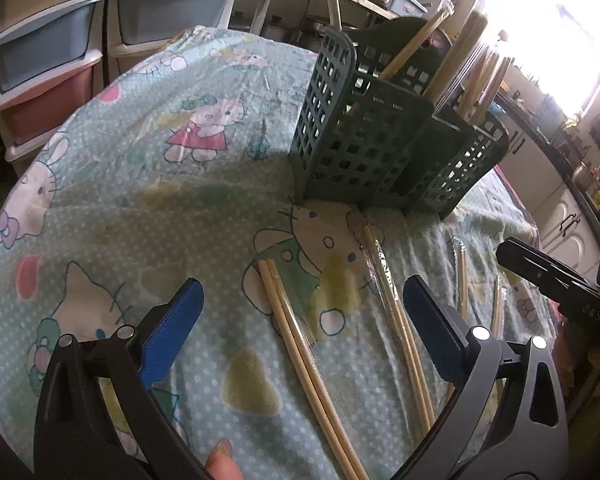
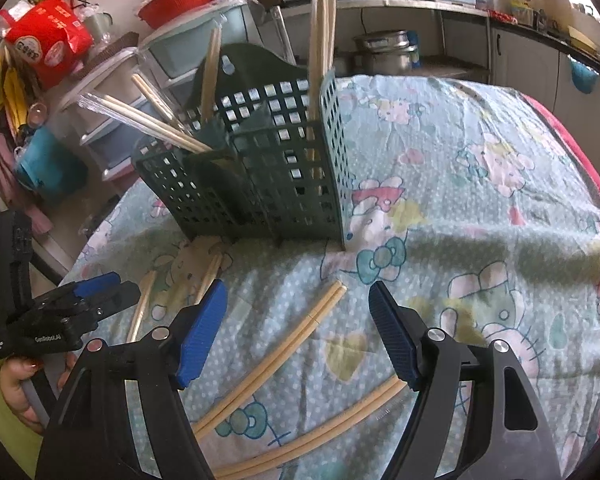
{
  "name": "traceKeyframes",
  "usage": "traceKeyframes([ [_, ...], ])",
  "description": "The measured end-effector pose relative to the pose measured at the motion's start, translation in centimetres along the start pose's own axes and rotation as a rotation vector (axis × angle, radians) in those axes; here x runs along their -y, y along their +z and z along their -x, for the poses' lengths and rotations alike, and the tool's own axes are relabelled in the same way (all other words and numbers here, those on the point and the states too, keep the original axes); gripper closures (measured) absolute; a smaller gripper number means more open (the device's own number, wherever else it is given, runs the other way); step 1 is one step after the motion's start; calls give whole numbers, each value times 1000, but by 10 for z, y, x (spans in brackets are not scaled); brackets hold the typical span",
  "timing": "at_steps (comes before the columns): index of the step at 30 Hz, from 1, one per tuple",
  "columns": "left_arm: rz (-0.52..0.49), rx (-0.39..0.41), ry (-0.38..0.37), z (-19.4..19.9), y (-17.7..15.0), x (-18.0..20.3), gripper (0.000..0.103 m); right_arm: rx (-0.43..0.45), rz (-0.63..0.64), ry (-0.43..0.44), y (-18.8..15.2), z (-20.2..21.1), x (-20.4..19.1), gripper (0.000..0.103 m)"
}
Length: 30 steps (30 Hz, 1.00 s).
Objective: Organize utensils
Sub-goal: 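Lower both tools onto wooden chopsticks in the pile and close them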
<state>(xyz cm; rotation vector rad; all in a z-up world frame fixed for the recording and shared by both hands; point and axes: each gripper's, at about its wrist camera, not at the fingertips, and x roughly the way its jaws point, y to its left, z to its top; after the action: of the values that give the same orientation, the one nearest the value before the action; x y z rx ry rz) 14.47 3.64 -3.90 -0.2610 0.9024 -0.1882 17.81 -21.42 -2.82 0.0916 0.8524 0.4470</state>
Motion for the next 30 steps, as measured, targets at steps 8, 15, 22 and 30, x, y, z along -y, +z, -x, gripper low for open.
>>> traceKeyframes([
  [8,-12,-28,-15,-12,-1,2,31,-63,-37,6,-3,-20,9,33],
  [15,-1,-49,-20,-21,0,-2,51,-97,-46,8,0,-36,11,35],
  [22,20,-47,-11,-25,3,-9,66,-114,-40,-43,3,-54,10,46],
  [30,41,-34,12,-29,7,-17,81,-82,-20,-124,-2,-55,10,74],
])
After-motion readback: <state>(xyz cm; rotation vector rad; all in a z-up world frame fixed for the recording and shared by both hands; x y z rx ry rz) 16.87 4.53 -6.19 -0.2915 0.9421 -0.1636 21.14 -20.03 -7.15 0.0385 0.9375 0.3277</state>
